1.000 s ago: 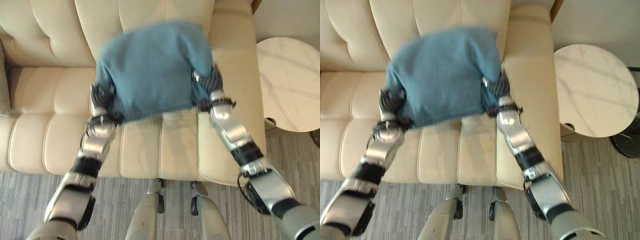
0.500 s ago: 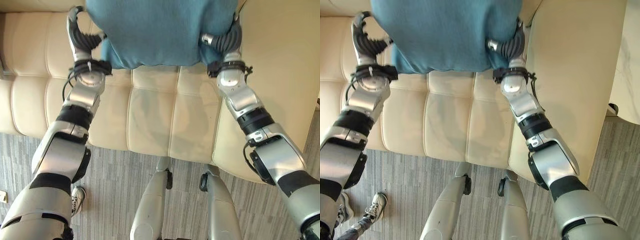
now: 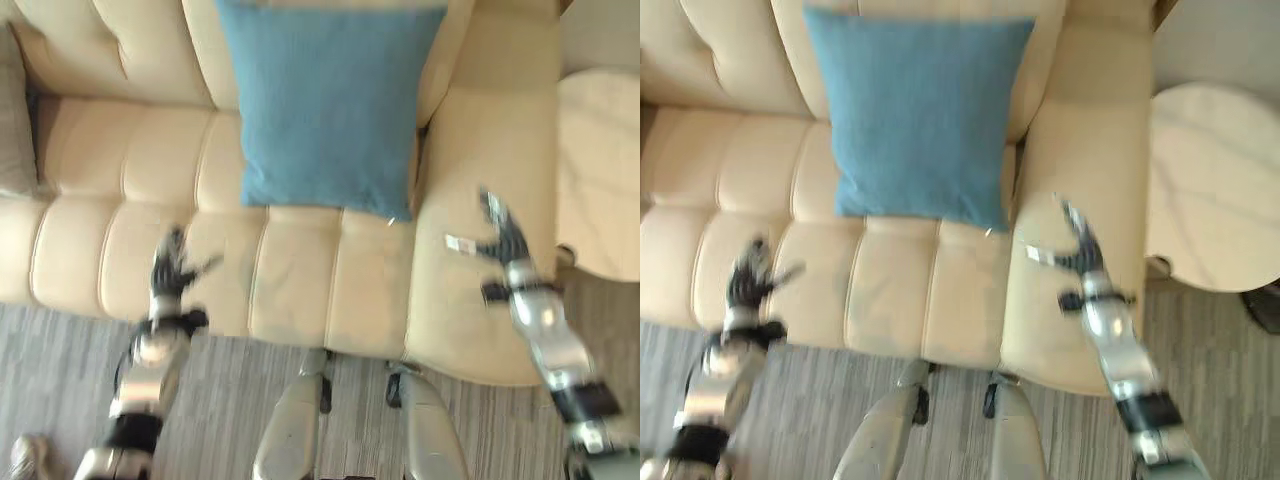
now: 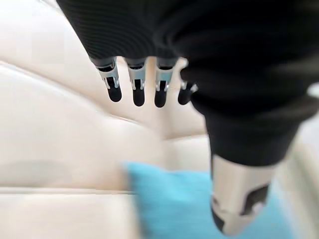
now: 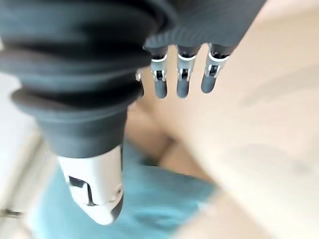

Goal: Pick up all the scattered cushions and arrange them neatly on the sofa.

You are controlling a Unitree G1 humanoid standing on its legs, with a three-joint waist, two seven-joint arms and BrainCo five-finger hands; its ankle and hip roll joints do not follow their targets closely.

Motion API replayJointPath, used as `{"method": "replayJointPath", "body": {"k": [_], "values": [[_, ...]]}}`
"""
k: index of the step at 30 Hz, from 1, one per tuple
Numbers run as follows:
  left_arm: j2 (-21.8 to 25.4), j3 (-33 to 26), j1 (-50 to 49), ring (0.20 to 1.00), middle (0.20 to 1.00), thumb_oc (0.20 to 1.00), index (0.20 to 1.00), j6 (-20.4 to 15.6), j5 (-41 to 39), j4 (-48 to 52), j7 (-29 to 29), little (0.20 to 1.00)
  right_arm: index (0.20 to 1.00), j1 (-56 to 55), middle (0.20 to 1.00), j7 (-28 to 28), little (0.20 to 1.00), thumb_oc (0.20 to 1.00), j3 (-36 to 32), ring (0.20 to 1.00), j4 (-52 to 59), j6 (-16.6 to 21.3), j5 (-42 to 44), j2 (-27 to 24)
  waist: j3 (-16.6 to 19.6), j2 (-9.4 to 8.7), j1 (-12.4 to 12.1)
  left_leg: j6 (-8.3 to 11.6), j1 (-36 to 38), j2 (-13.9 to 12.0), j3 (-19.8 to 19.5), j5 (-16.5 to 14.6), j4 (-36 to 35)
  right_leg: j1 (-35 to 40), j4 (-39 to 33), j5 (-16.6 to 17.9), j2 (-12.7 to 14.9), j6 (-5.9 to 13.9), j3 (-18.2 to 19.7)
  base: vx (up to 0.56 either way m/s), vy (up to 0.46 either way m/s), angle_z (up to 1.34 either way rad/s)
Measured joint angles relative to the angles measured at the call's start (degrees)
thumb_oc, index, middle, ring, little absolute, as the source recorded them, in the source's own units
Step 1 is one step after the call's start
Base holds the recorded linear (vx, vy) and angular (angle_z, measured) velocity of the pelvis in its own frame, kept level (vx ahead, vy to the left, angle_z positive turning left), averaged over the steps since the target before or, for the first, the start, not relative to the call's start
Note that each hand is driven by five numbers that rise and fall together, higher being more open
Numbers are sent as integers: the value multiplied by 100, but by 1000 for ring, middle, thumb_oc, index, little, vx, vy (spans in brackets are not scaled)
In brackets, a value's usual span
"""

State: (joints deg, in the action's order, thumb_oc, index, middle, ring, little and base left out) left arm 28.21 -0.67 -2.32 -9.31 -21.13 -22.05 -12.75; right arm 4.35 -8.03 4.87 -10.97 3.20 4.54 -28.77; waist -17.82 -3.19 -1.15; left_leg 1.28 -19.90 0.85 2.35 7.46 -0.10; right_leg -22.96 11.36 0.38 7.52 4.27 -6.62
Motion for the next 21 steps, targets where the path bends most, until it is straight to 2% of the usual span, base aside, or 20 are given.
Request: {"method": "replayJointPath", "body": {"k": [2, 3, 4, 5, 6, 7, 9, 10, 11, 12, 13, 14, 15, 16, 17, 18, 19, 20, 21], "values": [[13, 48, -1, 1000, 1000, 1000, 1000, 51, 163, -192, 175, 1000, 1000, -203, 1000, 169, 1000, 1000, -229, 1000, -123, 96, -8, 147, 94, -112, 68, 19, -56, -22, 37, 16, 62, -76, 54, 2, -4, 1, 3, 67, 61, -3], [-223, -218, -117, 1000, 1000, 1000, 1000, 83, 225, -217, 317, 1000, 1000, -440, 1000, 300, 1000, 1000, -598, 1000, -90, 144, -15, 430, 99, -109, 58, 15, 60, -22, 42, 12, 77, 62, 28, 9, 0, 11, -7, 48, 82, 1], [-275, -273, -141, 1000, 1000, 1000, 1000, 87, 225, -237, 330, 1000, 1000, -484, 1000, 312, 1000, 1000, -645, 1000, -98, 142, -15, 466, 100, -107, 61, 12, 94, -21, 47, 9, 74, 96, 19, 12, 0, 17, -4, 55, 105, -7], [-615, -501, -377, 1000, 1000, 1000, 1000, 150, 209, -473, 394, 1000, 1000, -871, 1000, 392, 1000, 1000, -788, 1000, -236, 137, -21, 544, 164, -60, 76, -44, 416, -8, 108, -48, 57, 441, -97, 43, 6, 67, 22, 34, 113, -18], [-676, -492, -568, 1000, 1000, 1000, 1000, 220, 226, -745, 474, 1000, 1000, -1067, 1000, 484, 1000, 1000, -791, 1000, -545, 138, -100, 558, 284, -38, 80, -50, 641, 2, 164, -136, 56, 631, -185, 32, 8, 50, 55, 13, 113, -36], [-677, -406, -789, 1000, 1000, 1000, 1000, 325, 272, -1074, 558, 1000, 1000, -1195, 1000, 561, 1000, 1000, -782, 1000, -1093, 109, -147, 579, 551, -12, 109, -115, 820, 4, 260, -212, 53, 829, -295, 36, 7, 56, 101, -20, 119, -41], [-699, -332, -1067, 1000, 1000, 1000, 1000, 416, 582, -1460, 653, 1000, 1000, -1351, 1000, 612, 1000, 1000, -739, 1000, -1959, -9, -295, 619, 946, 37, 216, -168, 987, 20, 441, -273, -6, 942, -420, 126, 9, 195, 249, -96, 92, -61], [-712, -279, -1256, 1000, 1000, 1000, 1000, 456, 888, -1493, 712, 1000, 1000, -1386, 1000, 635, 1000, 1000, -532, 1000, -2377, -80, -411, 621, 1088, 53, 241, -169, 1199, 27, 688, -269, -161, 1069, -673, 315, 46, 332, 326, -297, 60, -91], [-664, -109, -1128, 1000, 1000, 1000, 1000, 459, 889, -1554, 733, 1000, 1000, -1310, 1000, 619, 1000, 1000, -473, 1000, -2741, -47, -459, 703, 1144, 30, 333, -255, 1184, 56, 818, -270, -59, 1067, -765, 753, 62, 365, 214, -420, 54, -126], [-686, 78, -891, 1000, 1000, 1000, 1000, 448, 1057, -1652, 769, 1000, 1000, -817, 1000, 585, 1000, 1000, -166, 1000, -3410, -92, -451, 766, 1130, 228, 301, -574, 1068, -222, 1109, -116, 96, 1070, -963, 1326, -36, 1085, -116, -395, -33, -67], [-721, 80, -700, 1000, 1000, 1000, 1000, 461, 1113, -1630, 791, 1000, 1000, -731, 1000, 568, 1000, 1000, -118, 1000, -3508, -97, -446, 822, 1098, 354, 337, -705, 999, -326, 1057, -38, 119, 790, 843, 202, 61, 741, -387, -340, -166, -20], [-674, 77, -668, 1000, 1000, 1000, 1000, 396, 1111, -1459, 789, 1000, 1000, -885, 1000, 561, 1000, 1000, -104, 1000, -3474, -102, -434, 893, 1109, 412, 196, -592, 1142, -329, 854, 147, 67, 842, 2809, -561, -79, 583, -180, -256, -261, 48], [-663, 47, -705, 1000, 1000, 1000, 1000, 344, 1108, -1396, 753, 1000, 1000, -1034, 1000, 560, 1000, 1000, -99, 1000, -3315, -94, -413, 913, 1176, 443, 104, -444, 1066, -368, 747, 258, 48, 1103, 3017, -772, -442, 559, 132, -233, -277, 55], [-626, -7, -725, 1000, 1000, 1000, 1000, 323, 1105, -1360, 707, 1000, 1000, -1092, 1000, 558, 1000, 1000, -109, 1000, -3160, -71, -359, 899, 1211, 386, 47, -313, 962, -368, 714, 203, -65, 1350, 2724, -1015, -636, 356, 213, -212, -246, 25], [-582, -4, -780, 1000, 1000, 1000, 1000, 344, 1104, -1431, 653, 1000, 1000, -963, 1000, 552, 1000, 1000, -113, 1000, -3139, -58, -332, 867, 1250, 315, -93, -267, 796, -307, 782, 216, -173, 1532, 1991, -1474, -669, -35, 112, -222, -226, 11], [-588, -3, -805, 1000, 1000, 1000, 1000, 368, 1104, -1624, 632, 1000, 1000, -765, 1000, 505, 1000, 1000, -119, 1000, -3143, -57, -329, 850, 1256, 296, -98, -177, 585, -309, 760, 271, -192, 1830, 994, -1716, -842, -322, 238, -228, -160, 26], [-756, 15, -744, 1000, 1000, 1000, 1000, 420, 1101, -1835, 588, 1000, 1000, -638, 1000, 466, 1000, 1000, -141, 1000, -3128, -71, -328, 759, 1183, 579, -72, 26, 410, -490, 564, 284, -170, 1906, 488, -1538, -1158, -632, 266, -280, -117, 42], [-803, 66, -731, 1000, 1000, 1000, 1000, 425, 1102, -1843, 593, 1000, 1000, -634, 1000, 447, 1000, 1000, -129, 1000, -3044, -77, -327, 722, 1126, 586, -133, 502, 178, -548, 478, 131, -29, 1816, 254, -1393, -1274, -840, 373, -317, -70, 12], [-828, 65, -881, 1000, 1000, 1000, 1000, 421, 1102, -1859, 584, 1000, 1000, -647, 1000, 444, 1000, 1000, -101, 1000, -3021, -72, -324, 687, 1098, 576, -293, 523, 10, -617, 497, 185, 131, 1649, 241, -945, -1239, -992, 277, -305, -48, 6]]}}
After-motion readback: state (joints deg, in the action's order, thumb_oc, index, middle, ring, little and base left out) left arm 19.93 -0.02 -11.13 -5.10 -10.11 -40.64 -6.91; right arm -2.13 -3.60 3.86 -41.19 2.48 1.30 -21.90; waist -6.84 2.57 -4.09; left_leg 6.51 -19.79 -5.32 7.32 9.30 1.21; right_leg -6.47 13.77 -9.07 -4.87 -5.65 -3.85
